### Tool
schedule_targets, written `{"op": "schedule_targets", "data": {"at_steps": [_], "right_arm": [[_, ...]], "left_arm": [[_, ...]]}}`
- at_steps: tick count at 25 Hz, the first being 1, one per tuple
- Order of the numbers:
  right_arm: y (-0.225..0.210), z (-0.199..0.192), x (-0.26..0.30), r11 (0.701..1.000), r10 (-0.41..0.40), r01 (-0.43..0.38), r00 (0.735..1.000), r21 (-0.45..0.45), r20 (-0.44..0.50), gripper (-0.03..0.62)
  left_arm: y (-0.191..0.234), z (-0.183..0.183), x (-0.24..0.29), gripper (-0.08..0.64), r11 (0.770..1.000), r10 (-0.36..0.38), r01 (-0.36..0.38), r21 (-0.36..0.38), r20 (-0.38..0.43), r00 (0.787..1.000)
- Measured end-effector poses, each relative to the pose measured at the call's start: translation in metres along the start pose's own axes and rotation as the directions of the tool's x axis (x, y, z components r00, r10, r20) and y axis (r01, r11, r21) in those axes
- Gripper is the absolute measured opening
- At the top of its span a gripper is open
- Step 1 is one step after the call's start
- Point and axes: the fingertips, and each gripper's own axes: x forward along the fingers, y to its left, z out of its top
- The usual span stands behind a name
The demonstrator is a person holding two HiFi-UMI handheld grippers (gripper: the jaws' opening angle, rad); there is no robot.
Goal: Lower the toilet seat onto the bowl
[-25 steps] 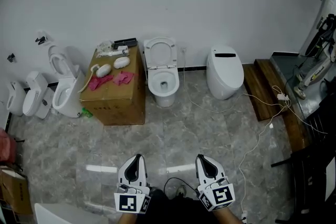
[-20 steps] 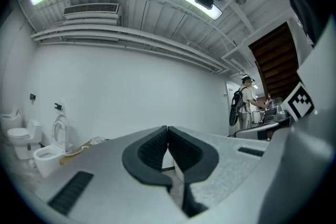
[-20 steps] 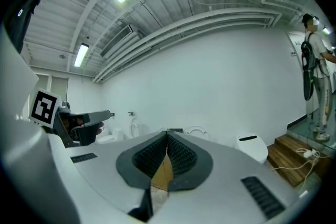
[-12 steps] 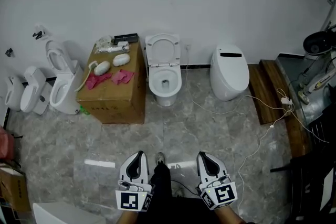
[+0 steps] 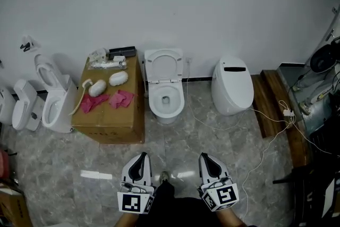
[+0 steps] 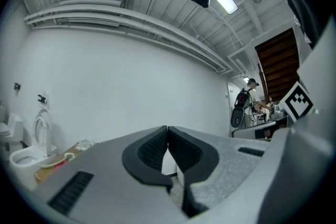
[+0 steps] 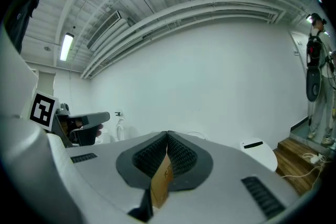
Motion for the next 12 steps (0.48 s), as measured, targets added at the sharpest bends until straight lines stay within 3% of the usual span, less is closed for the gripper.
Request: {"op": "schedule_targets", "data": {"at_steps": [7,12], "right_arm": [[-0.009,0.009,0.092,1.000,-0.001,0.001,1.000,-0.010,-0.003,0.026],[-0.029,0.014,0.152,1.000,0.003,-0.003,1.000,-0.004,-0.018,0.026]], "left_arm": [[0.049,-0.004,0.069,0.011,0.999,-0.029,0.030,0.015,-0.025,0.999],[0.081,-0.020,0.115,0.011,1.000,-0.004,0.004,-0.002,-0.062,0.998]]}}
